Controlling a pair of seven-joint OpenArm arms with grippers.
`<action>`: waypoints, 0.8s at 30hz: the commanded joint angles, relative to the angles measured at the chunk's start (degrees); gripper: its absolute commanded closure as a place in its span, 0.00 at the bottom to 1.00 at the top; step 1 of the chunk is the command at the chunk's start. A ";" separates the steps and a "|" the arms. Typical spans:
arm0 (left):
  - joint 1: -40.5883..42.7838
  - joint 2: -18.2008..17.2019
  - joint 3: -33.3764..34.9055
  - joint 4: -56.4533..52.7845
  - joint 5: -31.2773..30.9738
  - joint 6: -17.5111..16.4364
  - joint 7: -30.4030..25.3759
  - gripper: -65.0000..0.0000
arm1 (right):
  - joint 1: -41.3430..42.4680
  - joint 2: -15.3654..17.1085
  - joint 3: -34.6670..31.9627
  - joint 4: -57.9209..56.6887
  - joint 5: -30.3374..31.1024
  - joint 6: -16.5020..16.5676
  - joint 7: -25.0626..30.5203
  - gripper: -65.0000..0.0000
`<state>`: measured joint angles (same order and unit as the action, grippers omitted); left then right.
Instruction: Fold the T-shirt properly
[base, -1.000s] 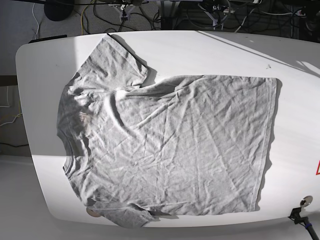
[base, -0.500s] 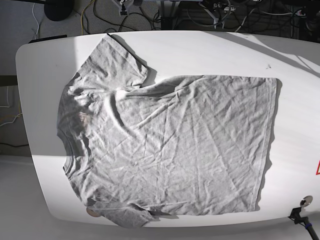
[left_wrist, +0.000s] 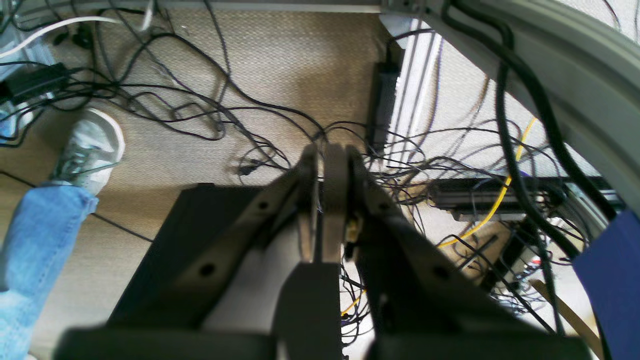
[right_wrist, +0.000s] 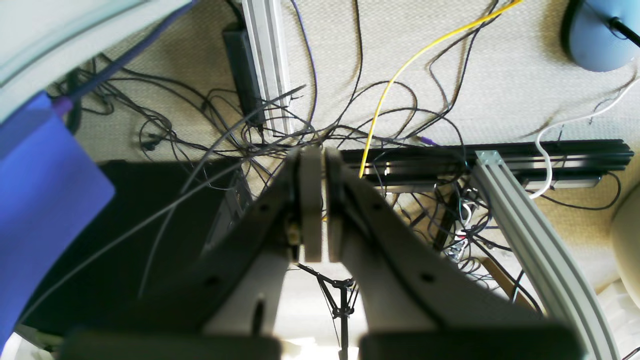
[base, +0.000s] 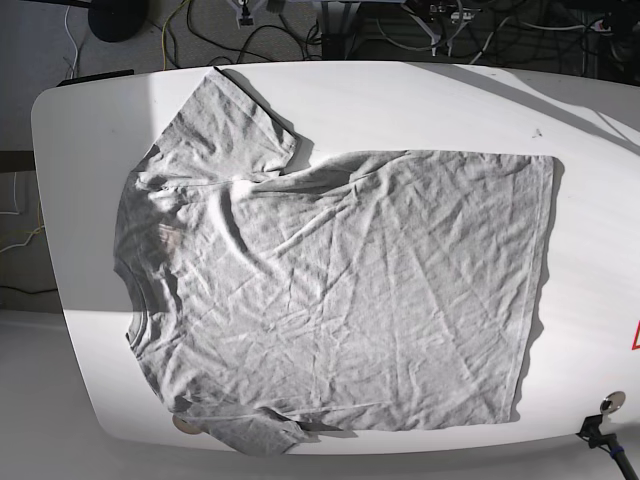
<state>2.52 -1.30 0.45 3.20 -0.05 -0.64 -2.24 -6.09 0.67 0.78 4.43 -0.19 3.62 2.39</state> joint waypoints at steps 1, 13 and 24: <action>0.02 -0.03 -0.06 0.15 -0.22 0.01 -0.05 1.00 | -0.42 0.22 -0.11 -0.14 0.01 0.27 -0.10 1.00; 2.35 -0.66 0.18 2.60 -0.11 0.20 -0.38 1.00 | -1.23 1.02 1.03 -0.13 -0.23 0.08 0.31 1.00; 3.23 -1.12 -0.05 3.44 0.89 -0.98 -0.44 0.96 | 0.07 1.05 1.55 4.23 -0.30 1.00 0.90 0.98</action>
<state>5.69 -2.37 0.43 6.63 0.64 -1.52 -2.57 -6.81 1.91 2.22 7.09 -0.32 4.08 1.54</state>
